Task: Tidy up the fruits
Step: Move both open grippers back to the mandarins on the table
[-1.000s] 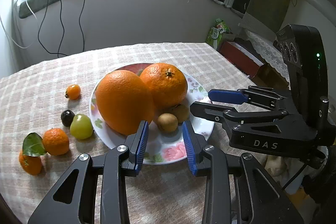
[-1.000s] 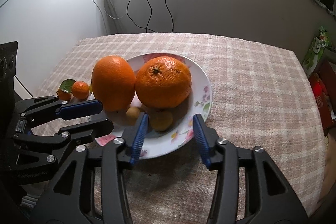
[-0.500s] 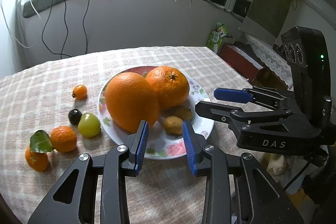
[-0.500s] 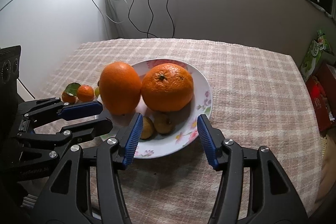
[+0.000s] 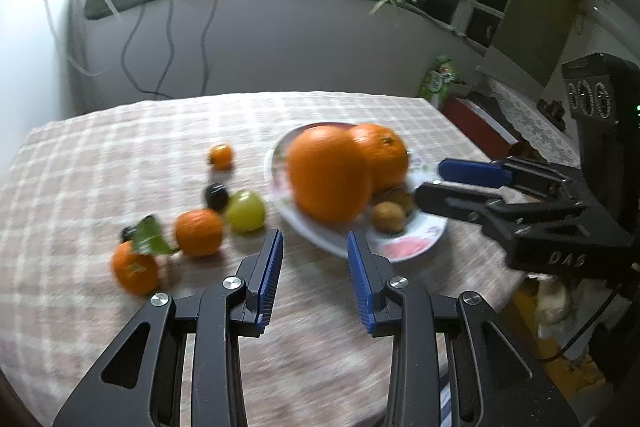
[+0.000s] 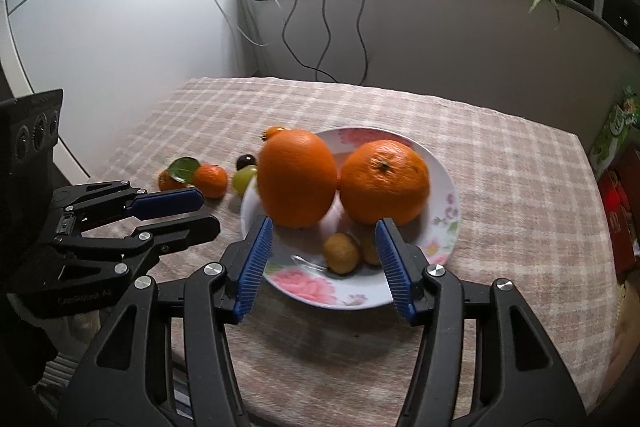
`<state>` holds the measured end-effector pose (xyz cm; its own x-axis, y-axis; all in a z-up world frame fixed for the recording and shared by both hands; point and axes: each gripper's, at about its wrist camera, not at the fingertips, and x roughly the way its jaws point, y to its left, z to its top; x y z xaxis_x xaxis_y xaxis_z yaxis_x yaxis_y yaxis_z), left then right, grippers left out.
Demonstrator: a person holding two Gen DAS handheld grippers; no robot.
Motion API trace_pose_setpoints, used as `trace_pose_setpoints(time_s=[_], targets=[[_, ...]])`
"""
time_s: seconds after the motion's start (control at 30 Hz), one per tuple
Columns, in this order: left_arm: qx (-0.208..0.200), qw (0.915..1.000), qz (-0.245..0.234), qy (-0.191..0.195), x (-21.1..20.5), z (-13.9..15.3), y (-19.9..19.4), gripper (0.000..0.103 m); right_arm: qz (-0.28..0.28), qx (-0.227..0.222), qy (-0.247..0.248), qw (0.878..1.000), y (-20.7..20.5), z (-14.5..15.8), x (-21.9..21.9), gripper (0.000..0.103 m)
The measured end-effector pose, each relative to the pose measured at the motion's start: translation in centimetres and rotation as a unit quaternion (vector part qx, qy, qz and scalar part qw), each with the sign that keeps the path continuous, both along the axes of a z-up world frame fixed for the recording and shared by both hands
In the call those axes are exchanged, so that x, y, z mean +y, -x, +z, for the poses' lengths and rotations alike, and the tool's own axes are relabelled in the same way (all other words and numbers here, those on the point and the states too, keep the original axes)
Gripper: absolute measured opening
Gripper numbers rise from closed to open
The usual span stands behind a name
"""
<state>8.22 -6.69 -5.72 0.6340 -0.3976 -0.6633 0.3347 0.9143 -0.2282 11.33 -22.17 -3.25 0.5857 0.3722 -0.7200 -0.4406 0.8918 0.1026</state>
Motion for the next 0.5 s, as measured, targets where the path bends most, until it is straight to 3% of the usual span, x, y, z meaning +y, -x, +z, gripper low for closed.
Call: trace_pose_setpoints(time_s=[0.5], targets=[[0.022, 0.9956, 0.09, -0.007, 8.9, -1.8, 1.3, 0.032, 0.101, -0.014, 0.04, 0.994, 0.0, 0.9, 6.7, 0.056]])
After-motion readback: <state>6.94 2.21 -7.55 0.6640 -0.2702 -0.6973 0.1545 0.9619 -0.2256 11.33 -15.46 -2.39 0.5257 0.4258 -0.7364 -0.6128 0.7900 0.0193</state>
